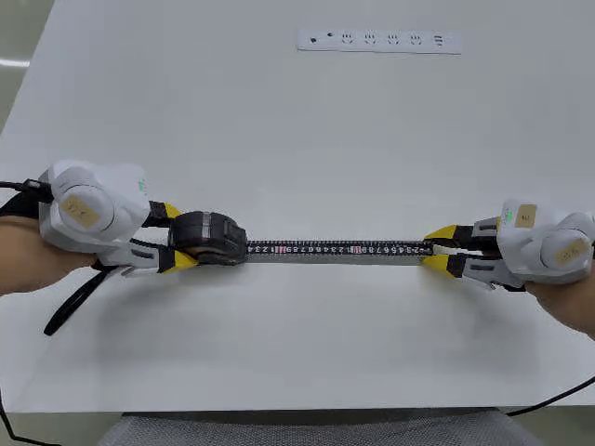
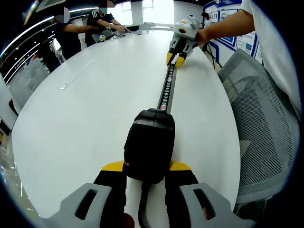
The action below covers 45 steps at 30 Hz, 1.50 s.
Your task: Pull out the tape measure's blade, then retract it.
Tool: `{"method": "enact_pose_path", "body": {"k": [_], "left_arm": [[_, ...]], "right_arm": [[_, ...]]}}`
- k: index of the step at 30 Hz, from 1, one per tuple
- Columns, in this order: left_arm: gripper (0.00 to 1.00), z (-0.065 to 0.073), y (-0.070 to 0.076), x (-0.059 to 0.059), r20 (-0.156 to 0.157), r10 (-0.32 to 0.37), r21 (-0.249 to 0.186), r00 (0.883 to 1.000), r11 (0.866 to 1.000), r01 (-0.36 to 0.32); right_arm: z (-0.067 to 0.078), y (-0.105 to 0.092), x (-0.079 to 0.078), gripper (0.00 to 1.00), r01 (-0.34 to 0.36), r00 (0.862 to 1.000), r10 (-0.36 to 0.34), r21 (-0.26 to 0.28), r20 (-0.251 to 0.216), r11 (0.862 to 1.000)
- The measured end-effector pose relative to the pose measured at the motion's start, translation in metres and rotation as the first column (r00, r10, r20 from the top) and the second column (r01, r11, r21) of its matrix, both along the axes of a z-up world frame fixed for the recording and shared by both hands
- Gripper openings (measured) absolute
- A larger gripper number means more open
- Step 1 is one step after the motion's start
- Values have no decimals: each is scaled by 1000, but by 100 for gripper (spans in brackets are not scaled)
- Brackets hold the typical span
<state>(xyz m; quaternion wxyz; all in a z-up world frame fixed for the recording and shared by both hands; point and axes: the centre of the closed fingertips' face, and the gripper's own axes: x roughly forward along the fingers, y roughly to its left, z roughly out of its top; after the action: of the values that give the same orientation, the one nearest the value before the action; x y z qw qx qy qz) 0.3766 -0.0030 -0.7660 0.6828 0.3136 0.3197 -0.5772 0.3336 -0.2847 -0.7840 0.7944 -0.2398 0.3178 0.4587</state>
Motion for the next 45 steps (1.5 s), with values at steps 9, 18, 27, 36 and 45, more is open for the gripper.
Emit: {"method": "enact_pose_path", "body": {"k": [9,18,27,36,45], "left_arm": [[26,0,-1,0,11,-11,9,1000,1000,11],[27,0,-2,-1,26,-5,7,1000,1000,5],[32,0,-1,-3,0,30,-4,1000,1000,-30],[36,3,2,-6,-18,69,-23,997,997,-69],[44,10,16,-6,-62,252,-118,966,959,-258]], "right_arm": [[-2,1,0,9,-17,999,17,-2,-31,1000],[-3,0,-1,12,-10,999,10,1,-51,1000],[-1,-1,-6,26,34,996,-31,37,-79,999],[1,1,-5,27,53,996,-49,47,-73,997],[13,2,-11,38,137,988,-130,87,-83,987]]}}
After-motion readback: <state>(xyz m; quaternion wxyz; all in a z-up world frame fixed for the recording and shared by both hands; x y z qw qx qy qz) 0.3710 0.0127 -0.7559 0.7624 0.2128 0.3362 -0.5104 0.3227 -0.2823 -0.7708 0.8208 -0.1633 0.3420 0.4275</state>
